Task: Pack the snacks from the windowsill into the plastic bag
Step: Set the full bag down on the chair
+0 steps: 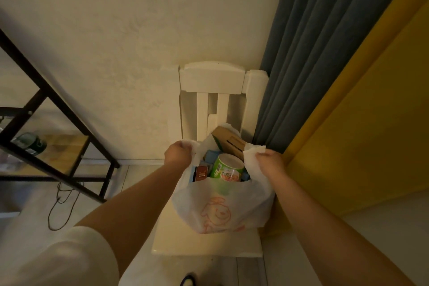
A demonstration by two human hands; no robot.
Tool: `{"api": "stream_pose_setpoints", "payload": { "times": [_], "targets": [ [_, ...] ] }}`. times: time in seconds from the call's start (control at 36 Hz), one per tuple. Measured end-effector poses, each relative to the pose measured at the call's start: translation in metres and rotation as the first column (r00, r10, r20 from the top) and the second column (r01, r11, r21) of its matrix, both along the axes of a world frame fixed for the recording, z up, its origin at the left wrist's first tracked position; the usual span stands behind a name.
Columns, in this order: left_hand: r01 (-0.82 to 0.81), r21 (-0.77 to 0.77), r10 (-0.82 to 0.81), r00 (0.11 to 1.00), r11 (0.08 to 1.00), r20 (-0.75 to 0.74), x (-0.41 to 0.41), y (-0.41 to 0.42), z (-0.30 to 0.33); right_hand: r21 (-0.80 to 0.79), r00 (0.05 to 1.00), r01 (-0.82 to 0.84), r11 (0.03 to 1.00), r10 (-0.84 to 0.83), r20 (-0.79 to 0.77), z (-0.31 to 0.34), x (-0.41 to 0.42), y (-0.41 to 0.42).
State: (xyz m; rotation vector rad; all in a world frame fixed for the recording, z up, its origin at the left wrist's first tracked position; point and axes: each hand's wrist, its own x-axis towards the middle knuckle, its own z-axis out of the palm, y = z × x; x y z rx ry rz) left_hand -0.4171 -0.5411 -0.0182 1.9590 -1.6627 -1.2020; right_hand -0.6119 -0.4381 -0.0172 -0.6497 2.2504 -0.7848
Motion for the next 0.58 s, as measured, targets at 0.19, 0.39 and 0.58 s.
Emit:
{"api": "stream_pose_setpoints", "payload": {
  "times": [0.19,0.39,0.58],
  "targets": [
    [0.295,0.056,-0.297,0.955,0.954,0.024,0.000,0.022,-0.008,0.036,0.978,-0.195,0.980,0.197,-0.064,-0.003,0.018,0.011],
    [0.392,0.086,-0.394,0.919,0.916,0.007,0.005,0.046,-0.011,0.063,0.916,-0.380,0.923,0.385,-0.110,0.003,0.033,0.038],
    [0.432,-0.089,-0.421,0.899,0.897,0.125,0.011,0.082,-0.016,0.097,0.778,-0.544,0.833,0.544,-0.315,0.006,0.047,0.070]
  ]
}}
